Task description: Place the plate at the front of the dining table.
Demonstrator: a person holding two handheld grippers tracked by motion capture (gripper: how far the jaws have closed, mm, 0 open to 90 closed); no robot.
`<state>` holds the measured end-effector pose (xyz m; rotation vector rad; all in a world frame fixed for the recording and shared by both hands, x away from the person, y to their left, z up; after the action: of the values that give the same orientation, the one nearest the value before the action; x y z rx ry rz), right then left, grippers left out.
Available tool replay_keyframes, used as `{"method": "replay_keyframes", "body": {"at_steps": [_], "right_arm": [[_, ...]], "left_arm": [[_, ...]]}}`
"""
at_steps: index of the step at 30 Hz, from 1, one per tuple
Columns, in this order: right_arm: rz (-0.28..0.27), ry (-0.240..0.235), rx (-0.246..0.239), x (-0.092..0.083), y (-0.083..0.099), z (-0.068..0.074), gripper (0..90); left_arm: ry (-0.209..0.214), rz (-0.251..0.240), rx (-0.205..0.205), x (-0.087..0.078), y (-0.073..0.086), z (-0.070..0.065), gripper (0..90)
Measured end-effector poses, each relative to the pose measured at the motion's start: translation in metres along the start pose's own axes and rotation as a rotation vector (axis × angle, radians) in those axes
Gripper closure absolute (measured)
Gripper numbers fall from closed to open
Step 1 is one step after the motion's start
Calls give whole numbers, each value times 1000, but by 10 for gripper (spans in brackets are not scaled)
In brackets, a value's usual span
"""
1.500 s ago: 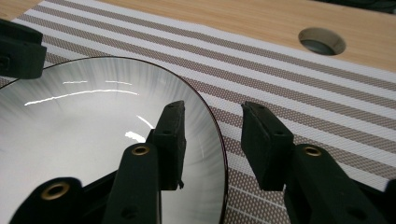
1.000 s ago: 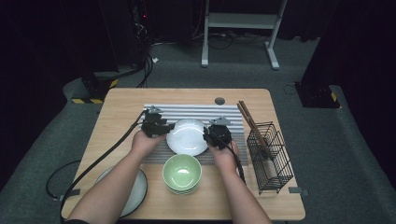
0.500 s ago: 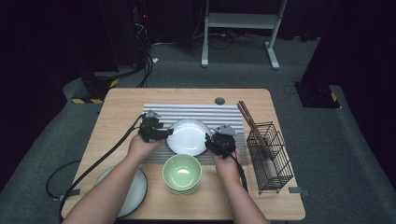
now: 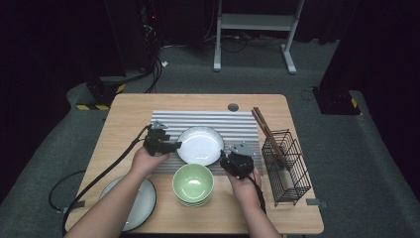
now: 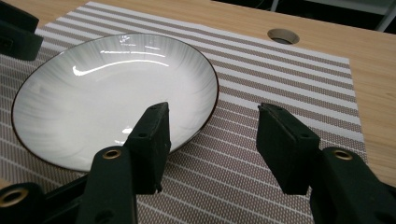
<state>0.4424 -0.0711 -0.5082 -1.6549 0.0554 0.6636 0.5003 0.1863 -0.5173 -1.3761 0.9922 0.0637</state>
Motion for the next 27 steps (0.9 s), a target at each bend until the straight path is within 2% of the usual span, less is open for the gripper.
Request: {"method": "replay_keyframes", "body": {"at_steps": [2, 4, 5, 10, 13, 15, 17, 23, 25, 27], "right_arm": [[5, 1, -13, -4, 4, -1, 447], [11, 1, -2, -8, 8, -2, 452], [17, 0, -1, -12, 13, -4, 457], [40, -13, 11, -18, 26, -4, 496], [47, -15, 1, -22, 33, -2, 500], [53, -7, -9, -25, 36, -2, 500], [71, -1, 3, -28, 41, -1, 499], [80, 8, -16, -29, 51, 2, 497], [102, 6, -21, -27, 58, 4, 485], [121, -5, -19, -26, 61, 4, 491]], "left_arm": [[-6, 6, 10, -3, 2, 0, 339], [0, 10, 12, -5, 3, 0, 340], [-1, 34, 27, -8, 5, -1, 340], [-10, 64, 53, -13, 8, -3, 331], [-12, 72, 66, -18, 9, -6, 329], [-13, 80, 72, -20, 10, -8, 328], [-12, 95, 83, -22, 12, -10, 323], [15, 145, 100, -27, 17, -15, 327], [24, 179, 104, -28, 20, -17, 323], [25, 190, 107, -28, 21, -18, 315]]}}
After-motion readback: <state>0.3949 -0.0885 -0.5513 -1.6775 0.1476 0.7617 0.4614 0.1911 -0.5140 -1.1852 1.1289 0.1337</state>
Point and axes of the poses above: each handheld gripper's, and its own axes: x roughly forward along the jaws, y roughly out of its underside, z roughly to its left, the point moved 6 cm from there along x, roughly forward along the jaws, and after that the axes turned 5 degrees about -z, right-handed, at the moved point
